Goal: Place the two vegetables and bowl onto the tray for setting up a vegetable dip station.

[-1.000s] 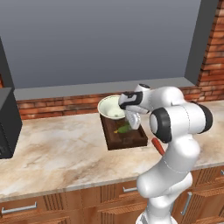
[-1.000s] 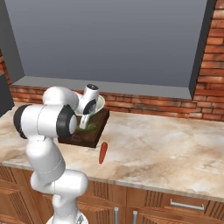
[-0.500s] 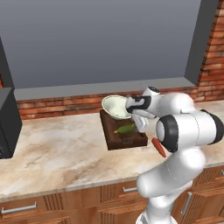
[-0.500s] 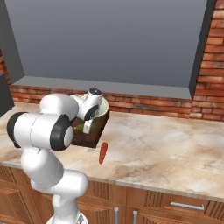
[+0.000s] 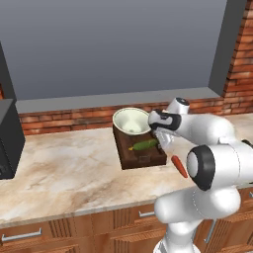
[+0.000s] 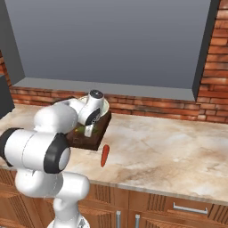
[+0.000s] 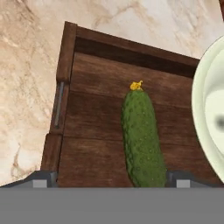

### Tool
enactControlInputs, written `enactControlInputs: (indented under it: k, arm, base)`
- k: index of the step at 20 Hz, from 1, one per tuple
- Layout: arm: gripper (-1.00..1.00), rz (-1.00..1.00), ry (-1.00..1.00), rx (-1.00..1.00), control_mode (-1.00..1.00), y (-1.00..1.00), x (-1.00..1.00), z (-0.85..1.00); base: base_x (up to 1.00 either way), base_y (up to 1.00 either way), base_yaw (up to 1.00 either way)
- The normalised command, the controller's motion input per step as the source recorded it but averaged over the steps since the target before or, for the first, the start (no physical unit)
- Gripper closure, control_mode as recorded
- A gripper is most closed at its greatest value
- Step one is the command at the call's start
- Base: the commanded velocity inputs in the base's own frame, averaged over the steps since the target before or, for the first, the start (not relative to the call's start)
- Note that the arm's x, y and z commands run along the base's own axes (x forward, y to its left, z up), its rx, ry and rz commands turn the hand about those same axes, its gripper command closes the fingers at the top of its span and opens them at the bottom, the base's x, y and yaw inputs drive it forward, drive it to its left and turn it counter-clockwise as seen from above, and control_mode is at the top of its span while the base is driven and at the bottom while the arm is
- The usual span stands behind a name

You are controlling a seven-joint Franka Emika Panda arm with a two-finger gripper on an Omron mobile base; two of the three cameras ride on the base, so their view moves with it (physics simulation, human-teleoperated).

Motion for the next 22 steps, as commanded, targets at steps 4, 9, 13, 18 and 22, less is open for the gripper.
enactControlInputs:
  k: [4, 9, 13, 18, 22]
  arm:
    - [-1.0, -0.15, 0.0, 0.0, -1.0, 0.0, -0.02, 0.62]
    - [-1.0, -0.25, 0.0, 0.0, -1.0, -0.01, -0.09, 0.4]
    - [-1.0, -0.31, 0.0, 0.0, -1.0, -0.15, -0.16, 0.07]
    - [-1.0, -0.31, 0.0, 0.0, -1.0, -0.11, -0.21, 0.0]
    - [-1.0, -0.29, 0.0, 0.0, -1.0, -0.05, -0.21, 0.0]
  base:
    - [0.0, 0.0, 0.0]
    - [0.0, 0.0, 0.0]
    - [0.0, 0.0, 0.0]
    - [0.0, 0.0, 0.0]
    - [0.0, 0.0, 0.0]
